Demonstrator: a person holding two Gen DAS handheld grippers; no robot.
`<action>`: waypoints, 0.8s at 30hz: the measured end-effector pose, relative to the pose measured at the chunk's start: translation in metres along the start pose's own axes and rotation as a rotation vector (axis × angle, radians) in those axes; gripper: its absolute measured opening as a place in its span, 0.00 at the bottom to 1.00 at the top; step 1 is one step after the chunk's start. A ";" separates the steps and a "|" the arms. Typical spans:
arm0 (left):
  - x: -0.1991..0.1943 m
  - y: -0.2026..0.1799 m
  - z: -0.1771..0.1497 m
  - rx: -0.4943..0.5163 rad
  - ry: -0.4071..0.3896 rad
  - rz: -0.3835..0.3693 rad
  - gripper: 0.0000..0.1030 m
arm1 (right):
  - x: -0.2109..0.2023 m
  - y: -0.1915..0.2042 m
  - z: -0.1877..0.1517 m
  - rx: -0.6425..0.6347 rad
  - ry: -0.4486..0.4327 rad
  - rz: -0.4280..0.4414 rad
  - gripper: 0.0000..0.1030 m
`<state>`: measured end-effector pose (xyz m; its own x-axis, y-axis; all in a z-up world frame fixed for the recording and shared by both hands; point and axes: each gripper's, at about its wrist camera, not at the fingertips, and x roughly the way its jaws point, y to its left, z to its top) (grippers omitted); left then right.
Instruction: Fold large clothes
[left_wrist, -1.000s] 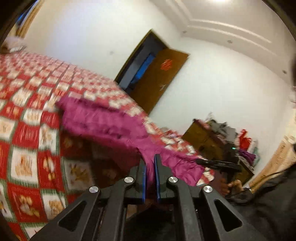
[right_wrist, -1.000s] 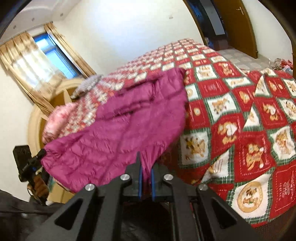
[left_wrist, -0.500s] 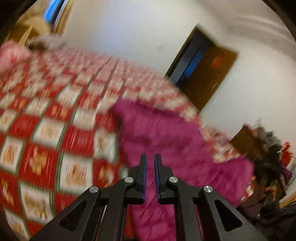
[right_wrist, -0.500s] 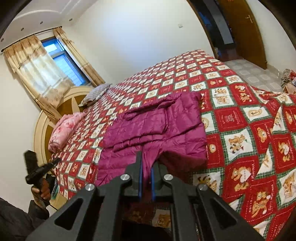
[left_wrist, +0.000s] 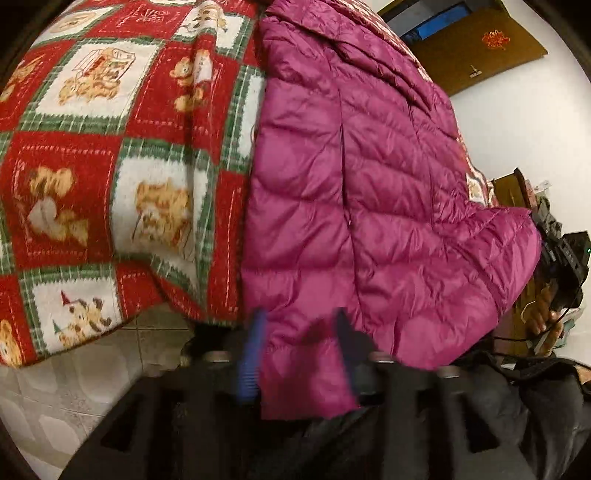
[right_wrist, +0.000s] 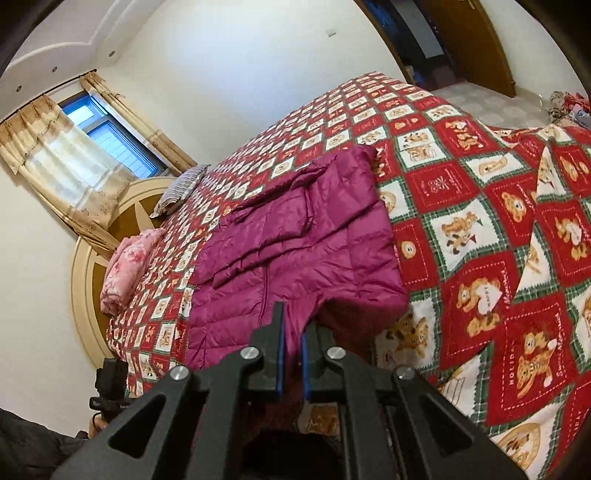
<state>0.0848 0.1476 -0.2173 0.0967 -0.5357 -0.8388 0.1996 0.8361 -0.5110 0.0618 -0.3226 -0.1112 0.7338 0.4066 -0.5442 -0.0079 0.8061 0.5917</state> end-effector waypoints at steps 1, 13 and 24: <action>-0.003 -0.001 -0.003 0.001 -0.009 0.006 0.58 | 0.000 -0.001 -0.001 -0.001 0.000 0.002 0.10; -0.001 0.001 -0.009 -0.010 0.013 0.125 0.61 | -0.002 -0.016 -0.007 0.031 -0.001 0.023 0.10; 0.020 -0.008 -0.010 -0.009 0.034 0.050 0.56 | 0.000 -0.024 -0.012 0.060 0.006 0.022 0.10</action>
<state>0.0751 0.1316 -0.2316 0.0728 -0.4890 -0.8692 0.1862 0.8629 -0.4699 0.0538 -0.3375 -0.1322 0.7296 0.4270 -0.5342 0.0170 0.7696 0.6384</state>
